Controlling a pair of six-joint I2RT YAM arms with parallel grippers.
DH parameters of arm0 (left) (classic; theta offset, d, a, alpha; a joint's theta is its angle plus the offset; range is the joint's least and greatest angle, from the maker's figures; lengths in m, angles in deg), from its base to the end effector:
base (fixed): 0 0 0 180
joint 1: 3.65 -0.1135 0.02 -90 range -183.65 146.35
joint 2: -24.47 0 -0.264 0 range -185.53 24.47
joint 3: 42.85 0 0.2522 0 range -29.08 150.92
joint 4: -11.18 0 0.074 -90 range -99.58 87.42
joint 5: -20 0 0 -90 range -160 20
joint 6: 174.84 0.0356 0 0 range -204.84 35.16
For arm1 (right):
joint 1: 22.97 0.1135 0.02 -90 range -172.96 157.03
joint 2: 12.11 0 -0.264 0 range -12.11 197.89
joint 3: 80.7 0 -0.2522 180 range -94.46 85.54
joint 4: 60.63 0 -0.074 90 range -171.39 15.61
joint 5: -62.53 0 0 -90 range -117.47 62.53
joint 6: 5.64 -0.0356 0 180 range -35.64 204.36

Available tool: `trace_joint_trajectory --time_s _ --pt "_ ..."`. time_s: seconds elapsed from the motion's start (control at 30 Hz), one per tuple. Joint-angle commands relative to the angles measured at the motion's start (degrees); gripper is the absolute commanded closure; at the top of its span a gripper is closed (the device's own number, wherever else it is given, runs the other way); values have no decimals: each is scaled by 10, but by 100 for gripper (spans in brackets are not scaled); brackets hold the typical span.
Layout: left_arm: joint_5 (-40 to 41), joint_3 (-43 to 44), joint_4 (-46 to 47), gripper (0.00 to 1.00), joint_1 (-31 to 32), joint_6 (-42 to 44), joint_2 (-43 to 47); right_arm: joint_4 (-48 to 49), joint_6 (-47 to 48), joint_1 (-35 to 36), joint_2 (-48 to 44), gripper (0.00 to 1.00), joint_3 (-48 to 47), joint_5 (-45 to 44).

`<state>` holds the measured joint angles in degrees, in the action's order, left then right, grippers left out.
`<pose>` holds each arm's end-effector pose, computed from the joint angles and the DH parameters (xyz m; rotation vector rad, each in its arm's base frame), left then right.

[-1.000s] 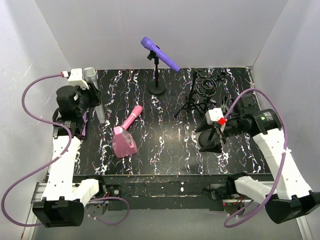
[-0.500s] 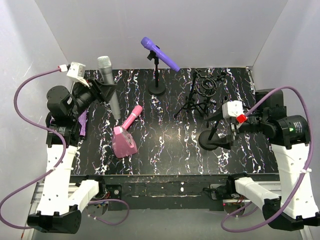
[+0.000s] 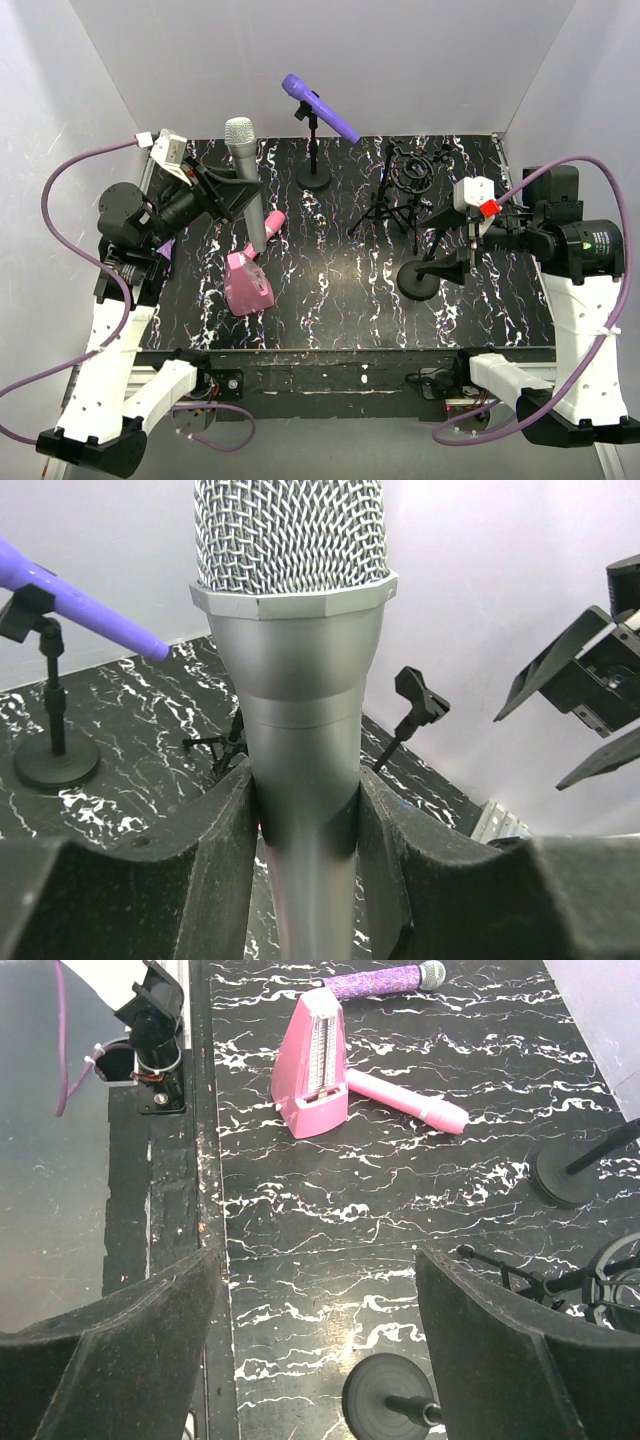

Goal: Attach the microphones to the stand

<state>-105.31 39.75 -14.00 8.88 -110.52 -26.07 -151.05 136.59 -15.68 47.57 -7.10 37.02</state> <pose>0.1598 -0.0566 0.4635 0.3537 1.5112 -0.9786 0.1191 0.0476 0.4633 -1.3770 1.3840 0.7908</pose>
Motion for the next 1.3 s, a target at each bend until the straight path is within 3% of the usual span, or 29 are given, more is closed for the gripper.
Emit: trace_joint_trajectory --time_s 0.0,0.3,0.7,1.27 --pt "-19 -17 44 100 13 -28 17 -12 -33 -9 3 15 -31 7" --pt "-18 -62 77 100 56 -45 18 13 -70 -53 13 15 -34 35" --pt "48 -82 81 100 182 -5 -3 77 -136 -121 -5 15 1 49" --pt "45 -87 61 100 212 18 -12 103 -170 -134 -7 15 5 15"
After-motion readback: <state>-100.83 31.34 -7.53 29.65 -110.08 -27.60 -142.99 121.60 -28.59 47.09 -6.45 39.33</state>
